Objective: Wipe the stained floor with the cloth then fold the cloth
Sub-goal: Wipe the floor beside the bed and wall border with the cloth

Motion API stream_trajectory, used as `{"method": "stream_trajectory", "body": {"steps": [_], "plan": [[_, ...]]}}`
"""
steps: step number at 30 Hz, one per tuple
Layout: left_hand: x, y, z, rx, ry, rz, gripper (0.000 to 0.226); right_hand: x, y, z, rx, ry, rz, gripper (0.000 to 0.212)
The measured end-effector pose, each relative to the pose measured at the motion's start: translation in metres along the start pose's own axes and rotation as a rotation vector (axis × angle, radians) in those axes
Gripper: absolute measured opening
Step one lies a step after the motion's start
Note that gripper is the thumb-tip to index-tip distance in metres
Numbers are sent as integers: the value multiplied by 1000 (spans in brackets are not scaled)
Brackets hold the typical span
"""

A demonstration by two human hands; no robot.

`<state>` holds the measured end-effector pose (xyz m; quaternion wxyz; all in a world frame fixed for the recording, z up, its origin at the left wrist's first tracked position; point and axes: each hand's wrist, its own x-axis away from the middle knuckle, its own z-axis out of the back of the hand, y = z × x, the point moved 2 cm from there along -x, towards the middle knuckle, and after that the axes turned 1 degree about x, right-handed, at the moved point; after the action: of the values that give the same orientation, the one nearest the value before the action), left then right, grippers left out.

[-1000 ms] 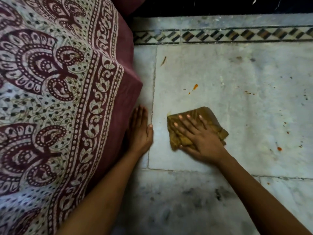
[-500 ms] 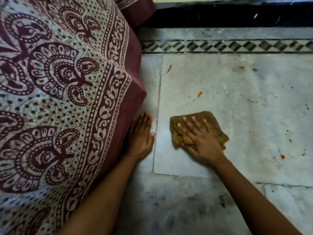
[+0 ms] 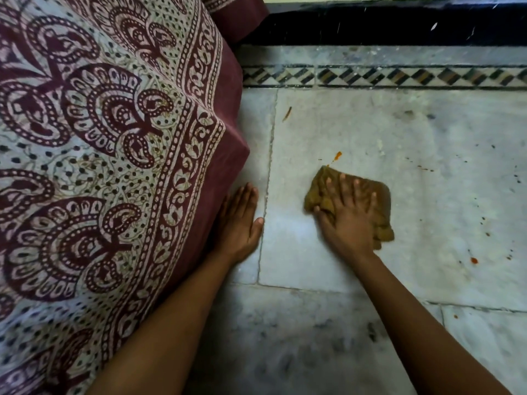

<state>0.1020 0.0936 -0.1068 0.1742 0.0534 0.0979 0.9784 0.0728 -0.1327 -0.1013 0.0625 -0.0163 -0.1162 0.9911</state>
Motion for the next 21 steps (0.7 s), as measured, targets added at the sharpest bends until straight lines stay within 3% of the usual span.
{"method": "stream_trajectory", "body": {"steps": [3,7,9,12,16,19,21], "plan": [[0,0,0,15,-11,-13,72,-16,-23,-3,29,-19,-13,70],[-1,-2,-2,10,-11,-12,71,12,-44,-8,45,-75,393,66],[-1,-3,-2,4,-19,-13,71,33,-36,-7,40,-84,477,66],[0,-3,-2,8,-13,-18,71,44,-7,0,7,-34,279,68],[-1,-2,-3,2,-19,-14,71,-7,14,9,6,-68,-26,71],[-1,-2,-3,15,-23,-2,69,-44,3,9,49,-133,-67,75],[-2,-2,-5,6,-29,2,70,-41,-6,7,53,-149,38,72]]}}
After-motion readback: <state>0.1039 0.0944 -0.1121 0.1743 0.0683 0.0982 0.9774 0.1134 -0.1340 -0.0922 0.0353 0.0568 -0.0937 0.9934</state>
